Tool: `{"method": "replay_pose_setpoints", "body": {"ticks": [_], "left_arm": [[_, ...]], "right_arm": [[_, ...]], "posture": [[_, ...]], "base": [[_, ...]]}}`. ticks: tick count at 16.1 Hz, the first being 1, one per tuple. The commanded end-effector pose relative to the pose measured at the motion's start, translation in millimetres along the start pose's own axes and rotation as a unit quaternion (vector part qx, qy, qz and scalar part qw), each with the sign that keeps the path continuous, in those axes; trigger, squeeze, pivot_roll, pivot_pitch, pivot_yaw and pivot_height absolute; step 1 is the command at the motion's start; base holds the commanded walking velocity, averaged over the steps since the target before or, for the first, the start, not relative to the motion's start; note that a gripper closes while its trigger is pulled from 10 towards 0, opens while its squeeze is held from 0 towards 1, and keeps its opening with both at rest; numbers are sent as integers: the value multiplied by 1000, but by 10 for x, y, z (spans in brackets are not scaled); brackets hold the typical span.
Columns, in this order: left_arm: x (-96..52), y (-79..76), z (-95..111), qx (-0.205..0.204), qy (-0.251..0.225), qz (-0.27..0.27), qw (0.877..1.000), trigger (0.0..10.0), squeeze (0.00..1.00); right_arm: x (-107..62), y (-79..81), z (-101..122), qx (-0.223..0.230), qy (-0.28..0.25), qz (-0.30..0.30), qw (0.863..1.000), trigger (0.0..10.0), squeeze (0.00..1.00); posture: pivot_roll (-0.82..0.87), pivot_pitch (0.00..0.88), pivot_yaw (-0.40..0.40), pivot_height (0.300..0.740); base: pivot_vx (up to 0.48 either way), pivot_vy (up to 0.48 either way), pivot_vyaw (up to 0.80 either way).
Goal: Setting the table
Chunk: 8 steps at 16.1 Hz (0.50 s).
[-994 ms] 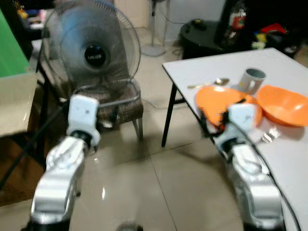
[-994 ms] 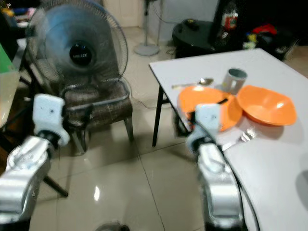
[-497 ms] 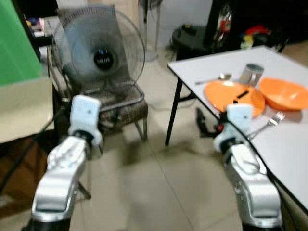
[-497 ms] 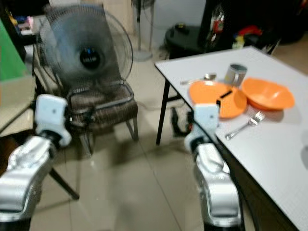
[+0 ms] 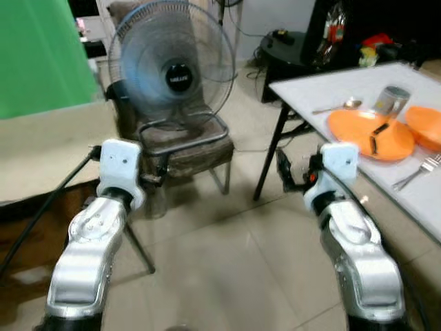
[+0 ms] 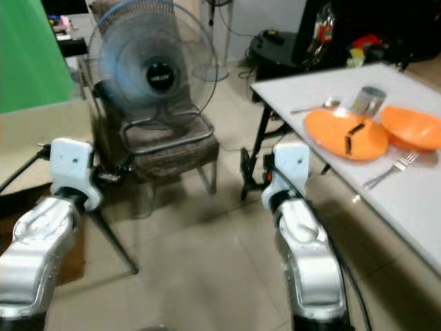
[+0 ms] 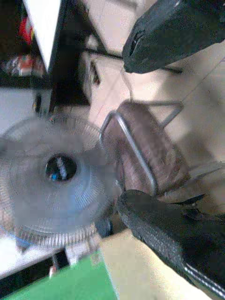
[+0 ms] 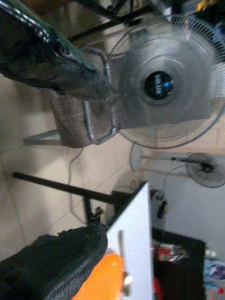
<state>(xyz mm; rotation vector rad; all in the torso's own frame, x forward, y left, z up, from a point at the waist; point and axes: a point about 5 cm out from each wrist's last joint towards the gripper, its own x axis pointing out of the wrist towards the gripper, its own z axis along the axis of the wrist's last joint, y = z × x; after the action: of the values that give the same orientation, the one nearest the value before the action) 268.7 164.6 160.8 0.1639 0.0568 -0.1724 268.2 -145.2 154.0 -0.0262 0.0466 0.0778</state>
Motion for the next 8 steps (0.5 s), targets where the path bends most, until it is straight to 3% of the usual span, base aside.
{"method": "replay_pose_setpoints", "body": {"ticks": [1, 8], "left_arm": [[-17, 70, 8, 4, 1, 13, 1000, 10000, 0], [-16, 45, 9, 4, -1, 6, 1000, 10000, 0]], "right_arm": [[12, 11, -4, 6, 4, 4, 1000, 10000, 1000], [9, 36, -28, 9, 8, 11, 1000, 10000, 1000]], "posture": [[86, 0, 6, 740], [89, 0, 2, 740]], "base": [[0, 382, 0], [0, 380, 0]]}}
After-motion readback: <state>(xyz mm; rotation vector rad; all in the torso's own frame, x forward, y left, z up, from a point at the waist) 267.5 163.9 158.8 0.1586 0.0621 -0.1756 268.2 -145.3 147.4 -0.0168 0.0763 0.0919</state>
